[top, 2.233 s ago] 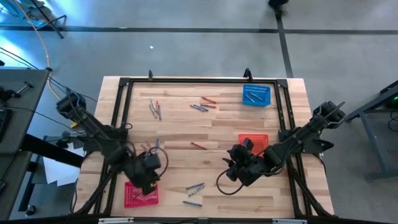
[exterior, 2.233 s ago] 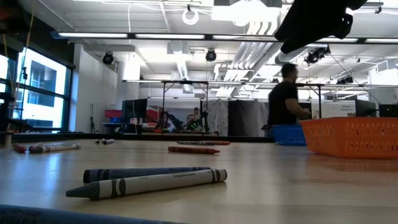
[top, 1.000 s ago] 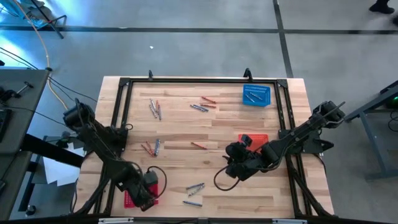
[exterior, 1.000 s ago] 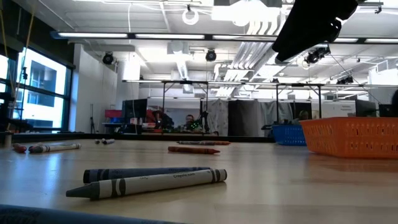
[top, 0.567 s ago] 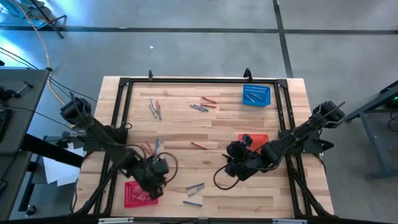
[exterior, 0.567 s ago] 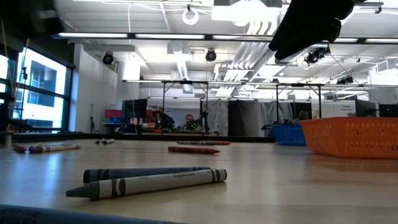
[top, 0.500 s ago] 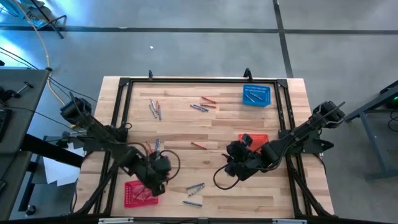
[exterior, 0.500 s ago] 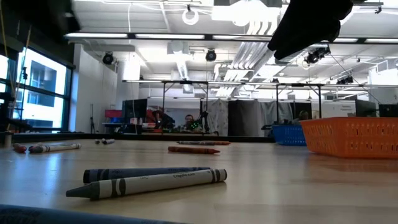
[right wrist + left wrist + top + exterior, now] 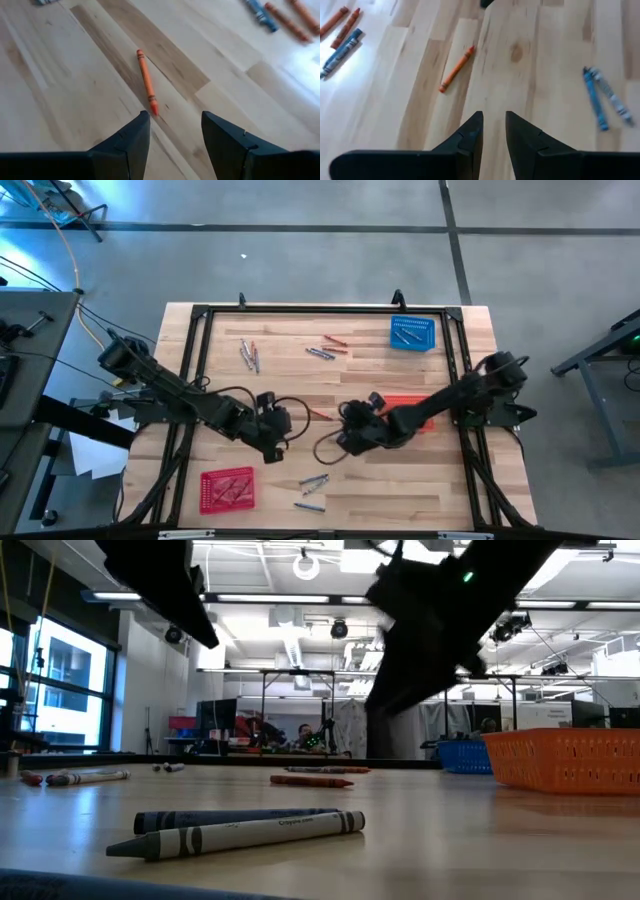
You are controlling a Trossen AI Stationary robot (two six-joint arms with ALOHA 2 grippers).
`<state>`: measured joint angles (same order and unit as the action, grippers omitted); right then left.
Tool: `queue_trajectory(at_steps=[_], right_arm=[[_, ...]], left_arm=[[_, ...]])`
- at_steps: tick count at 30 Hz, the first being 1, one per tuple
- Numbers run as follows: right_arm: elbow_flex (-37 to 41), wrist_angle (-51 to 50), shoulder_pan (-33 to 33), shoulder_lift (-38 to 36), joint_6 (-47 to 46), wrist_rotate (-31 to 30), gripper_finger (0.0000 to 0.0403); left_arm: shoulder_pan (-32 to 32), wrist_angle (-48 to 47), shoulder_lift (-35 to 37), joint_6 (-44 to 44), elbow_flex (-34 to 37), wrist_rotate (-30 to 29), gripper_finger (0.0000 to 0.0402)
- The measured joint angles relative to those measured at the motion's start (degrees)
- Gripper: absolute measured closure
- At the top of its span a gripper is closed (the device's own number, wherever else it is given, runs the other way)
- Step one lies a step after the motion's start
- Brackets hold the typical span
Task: Sort crayons
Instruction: Put the orange crayon into the red bin
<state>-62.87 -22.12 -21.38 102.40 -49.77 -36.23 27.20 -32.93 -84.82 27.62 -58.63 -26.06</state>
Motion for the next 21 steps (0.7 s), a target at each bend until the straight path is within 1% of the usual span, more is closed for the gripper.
queue_trajectory(at_steps=[3,6,10,13,16,18,21], right_arm=[[0.0,1.1,1.8,1.4,0.8,2.8,0.0231],[0.0,-2.8,2.2,0.8,-0.1,5.6,0.0231],[0.0,-14.2,-0.4,-3.2,-8.6,6.5,0.0231],[0.0,-21.5,-4.4,-6.9,-17.2,6.5,0.0231],[0.0,-23.9,-8.9,-9.8,-24.0,5.7,0.0231],[0.0,-23.8,-11.6,-10.8,-27.2,3.6,0.0231],[0.0,-23.7,-14.6,-11.0,-30.7,0.3,0.0231]], left_arm=[[-0.2,0.3,0.0,-5.1,0.4,-0.7,0.0330],[-1.4,3.6,0.0,-10.9,2.6,-1.9,0.0330],[-5.5,13.2,0.0,-17.2,7.6,-0.2,0.0330],[-9.3,22.7,0.0,-21.2,11.6,1.2,0.0330],[-13.6,31.7,-0.8,-23.7,14.8,6.8,0.0330],[-16.2,35.0,-2.4,-24.3,15.5,11.3,0.0330],[-18.9,37.7,-6.3,-24.8,15.5,15.4,0.0330]])
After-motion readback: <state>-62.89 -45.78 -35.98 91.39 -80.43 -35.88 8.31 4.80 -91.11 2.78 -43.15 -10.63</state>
